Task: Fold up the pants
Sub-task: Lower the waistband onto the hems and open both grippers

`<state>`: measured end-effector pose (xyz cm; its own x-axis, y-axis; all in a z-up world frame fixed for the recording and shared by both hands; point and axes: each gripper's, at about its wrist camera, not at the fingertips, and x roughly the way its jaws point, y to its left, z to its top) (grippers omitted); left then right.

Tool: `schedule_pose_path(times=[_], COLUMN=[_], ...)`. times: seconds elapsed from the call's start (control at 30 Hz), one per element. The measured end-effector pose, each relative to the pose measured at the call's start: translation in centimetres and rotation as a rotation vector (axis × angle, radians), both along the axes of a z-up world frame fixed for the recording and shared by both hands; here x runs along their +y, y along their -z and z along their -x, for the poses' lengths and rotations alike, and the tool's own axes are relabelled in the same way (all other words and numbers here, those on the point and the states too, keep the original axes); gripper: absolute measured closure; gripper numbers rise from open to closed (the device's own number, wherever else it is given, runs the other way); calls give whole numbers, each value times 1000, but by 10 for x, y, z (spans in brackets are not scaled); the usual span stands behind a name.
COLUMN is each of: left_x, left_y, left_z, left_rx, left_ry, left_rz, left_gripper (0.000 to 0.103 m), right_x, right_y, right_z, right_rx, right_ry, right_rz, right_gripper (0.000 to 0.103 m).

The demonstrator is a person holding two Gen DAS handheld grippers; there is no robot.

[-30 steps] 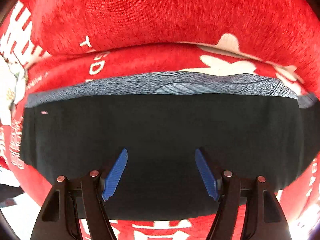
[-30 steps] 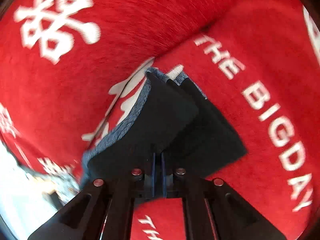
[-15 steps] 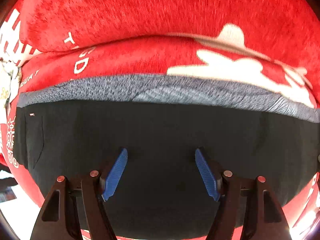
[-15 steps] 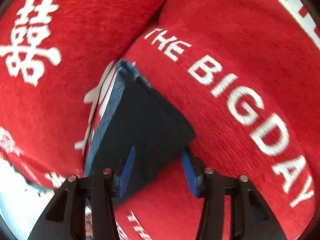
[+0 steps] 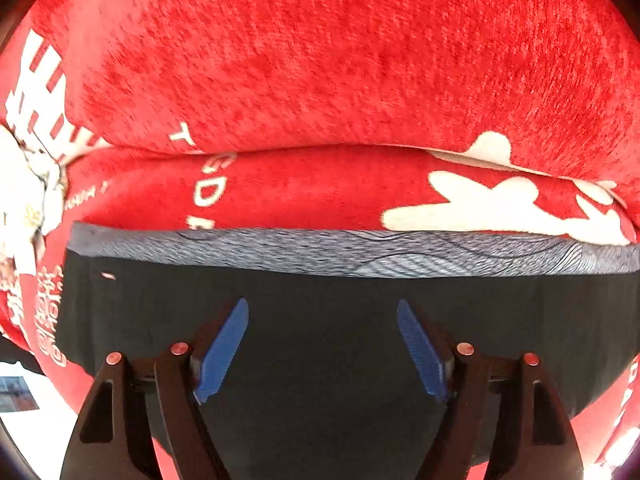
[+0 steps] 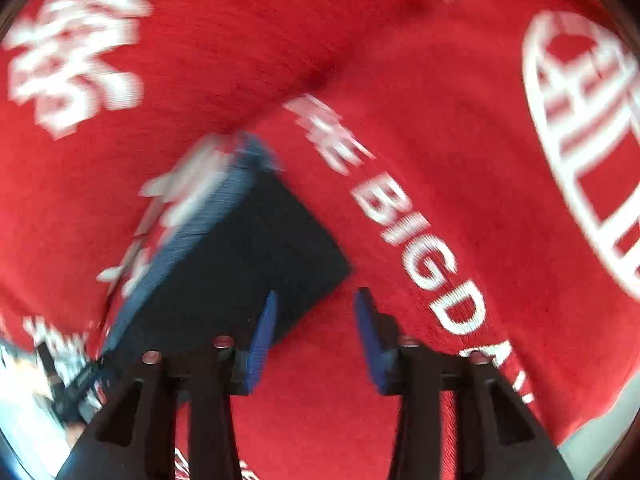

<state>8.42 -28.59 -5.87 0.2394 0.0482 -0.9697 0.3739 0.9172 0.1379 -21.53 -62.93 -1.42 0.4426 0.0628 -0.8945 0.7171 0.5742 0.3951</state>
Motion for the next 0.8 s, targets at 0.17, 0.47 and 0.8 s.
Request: schedule_pose_path(times=[0.17, 0.47, 0.8], left_x=[5, 39, 167], left_y=[29, 15, -20], left_z=[1, -25, 25], left_rx=[21, -7, 22], left_ry=[-35, -120, -153], left_rz=[-30, -15, -110], left_gripper=[24, 16, 16], right_x=[60, 67, 184], right_y=[14, 58, 38], right_z=[-101, -186, -125], right_rx=[-26, 53, -143], right_ry=[-351, -352, -490], right_rz=[27, 56, -465], right_gripper=[72, 71, 56])
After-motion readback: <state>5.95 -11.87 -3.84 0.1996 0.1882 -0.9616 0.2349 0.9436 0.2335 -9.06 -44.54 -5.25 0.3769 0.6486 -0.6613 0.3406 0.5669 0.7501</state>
